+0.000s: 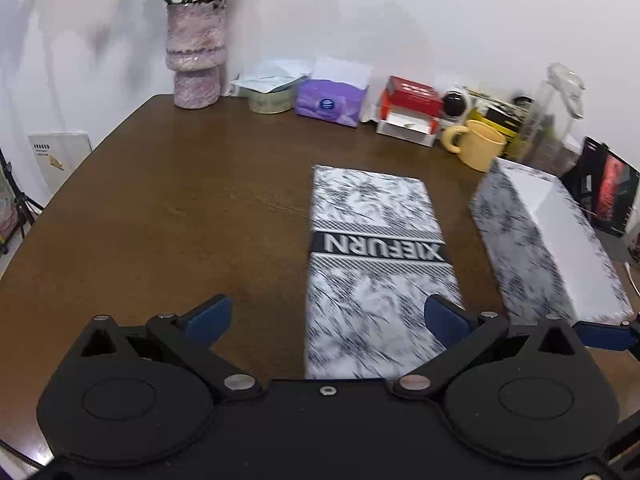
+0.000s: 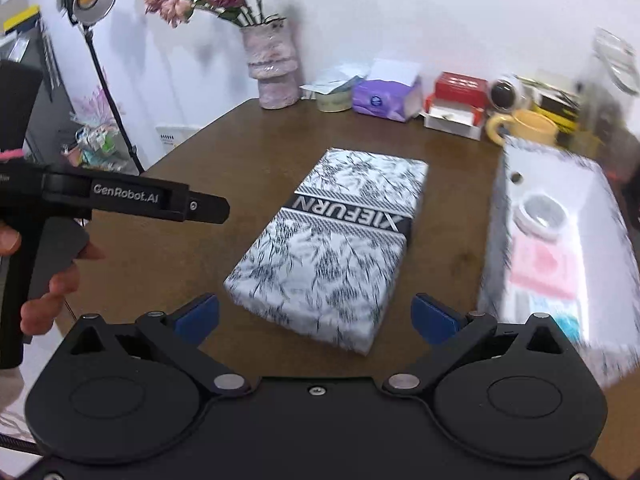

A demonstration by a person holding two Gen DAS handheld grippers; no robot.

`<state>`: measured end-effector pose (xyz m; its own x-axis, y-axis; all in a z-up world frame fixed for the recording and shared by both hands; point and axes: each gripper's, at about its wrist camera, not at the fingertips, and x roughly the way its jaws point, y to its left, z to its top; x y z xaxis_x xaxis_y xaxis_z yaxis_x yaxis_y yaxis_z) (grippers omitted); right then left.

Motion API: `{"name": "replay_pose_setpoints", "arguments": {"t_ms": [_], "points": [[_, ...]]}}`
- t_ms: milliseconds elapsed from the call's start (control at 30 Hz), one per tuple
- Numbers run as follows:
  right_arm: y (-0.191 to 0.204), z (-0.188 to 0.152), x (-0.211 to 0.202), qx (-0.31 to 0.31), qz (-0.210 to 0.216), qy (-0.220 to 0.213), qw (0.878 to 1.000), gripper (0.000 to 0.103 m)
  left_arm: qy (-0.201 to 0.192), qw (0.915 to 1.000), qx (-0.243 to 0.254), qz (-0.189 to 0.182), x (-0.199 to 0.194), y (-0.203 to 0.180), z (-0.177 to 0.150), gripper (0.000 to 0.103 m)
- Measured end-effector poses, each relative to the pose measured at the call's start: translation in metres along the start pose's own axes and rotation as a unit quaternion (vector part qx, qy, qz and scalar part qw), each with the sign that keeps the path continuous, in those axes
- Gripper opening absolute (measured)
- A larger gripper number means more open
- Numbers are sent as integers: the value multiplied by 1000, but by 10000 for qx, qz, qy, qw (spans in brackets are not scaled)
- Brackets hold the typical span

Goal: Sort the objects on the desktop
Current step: 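Move both grippers onto the floral XIEFURN lid lying on the table, then close both grippers on the XIEFURN lid and lift it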

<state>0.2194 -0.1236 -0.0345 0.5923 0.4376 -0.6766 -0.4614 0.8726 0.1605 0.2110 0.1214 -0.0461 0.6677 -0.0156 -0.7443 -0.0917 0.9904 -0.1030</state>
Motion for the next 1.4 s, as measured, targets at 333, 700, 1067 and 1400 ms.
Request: {"name": "replay_pose_setpoints", "arguments": {"t_ms": [333,700,1067,1400], "points": [[-37,19,80,229,-85,483,9985,103,309,9990,281,-156,78,15,18,103],[-68,21,140,660,-44,711,9953,103,589,9941,320,-852,147,19,23,103],[-81,3,146,1130,235,8,9933,103,318,9901,-9,-1366,164,10,14,103],[-86,-1,155,1277,311,-361,9907,103,421,9916,-159,-1213,161,-1,17,103]]}}
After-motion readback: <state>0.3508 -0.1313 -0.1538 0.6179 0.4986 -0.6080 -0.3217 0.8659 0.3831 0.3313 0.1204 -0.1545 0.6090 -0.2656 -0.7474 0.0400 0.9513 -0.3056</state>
